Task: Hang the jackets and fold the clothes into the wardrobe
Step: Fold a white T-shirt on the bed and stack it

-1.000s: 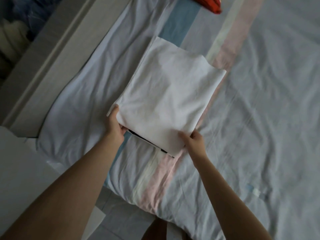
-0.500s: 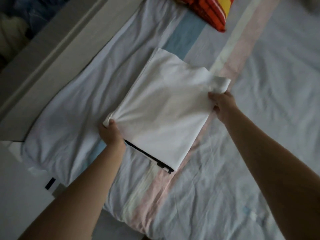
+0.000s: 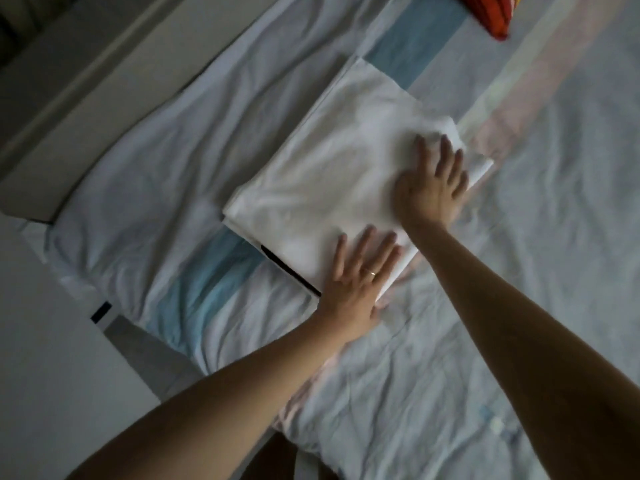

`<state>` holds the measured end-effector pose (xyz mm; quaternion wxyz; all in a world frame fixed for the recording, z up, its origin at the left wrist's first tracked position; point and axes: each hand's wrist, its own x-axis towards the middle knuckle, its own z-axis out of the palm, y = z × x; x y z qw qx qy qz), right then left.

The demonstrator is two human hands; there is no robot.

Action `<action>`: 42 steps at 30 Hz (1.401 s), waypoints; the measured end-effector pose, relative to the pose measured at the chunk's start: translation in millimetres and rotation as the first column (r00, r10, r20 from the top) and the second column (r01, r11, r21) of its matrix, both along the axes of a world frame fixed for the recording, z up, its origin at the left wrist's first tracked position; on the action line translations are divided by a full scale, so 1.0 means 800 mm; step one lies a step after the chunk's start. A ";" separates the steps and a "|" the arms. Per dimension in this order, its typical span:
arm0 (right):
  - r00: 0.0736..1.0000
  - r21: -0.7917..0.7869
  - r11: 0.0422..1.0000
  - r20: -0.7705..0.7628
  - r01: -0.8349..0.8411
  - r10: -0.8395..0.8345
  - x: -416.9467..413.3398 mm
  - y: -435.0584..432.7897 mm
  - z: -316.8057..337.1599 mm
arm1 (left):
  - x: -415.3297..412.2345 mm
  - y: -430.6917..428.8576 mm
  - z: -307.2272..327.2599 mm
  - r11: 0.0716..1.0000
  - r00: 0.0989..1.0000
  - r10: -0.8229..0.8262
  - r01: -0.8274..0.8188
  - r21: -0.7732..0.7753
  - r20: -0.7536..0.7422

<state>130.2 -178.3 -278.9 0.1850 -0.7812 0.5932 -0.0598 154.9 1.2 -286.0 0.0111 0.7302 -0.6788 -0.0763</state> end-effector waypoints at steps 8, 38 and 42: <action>0.901 0.172 0.945 -0.292 -0.280 0.320 -0.064 -0.041 -0.012 | 0.017 0.044 -0.021 0.997 0.997 0.061 -0.064 0.046 0.055; 0.956 0.209 0.971 -0.238 -0.120 0.169 -0.540 0.168 0.040 | -0.276 0.011 0.035 0.889 0.967 -0.042 0.151 0.432 -0.252; 0.914 0.292 0.891 -0.317 0.349 -0.254 -0.695 0.237 0.046 | -0.423 -0.010 0.017 0.774 0.915 -0.298 0.398 0.493 -0.272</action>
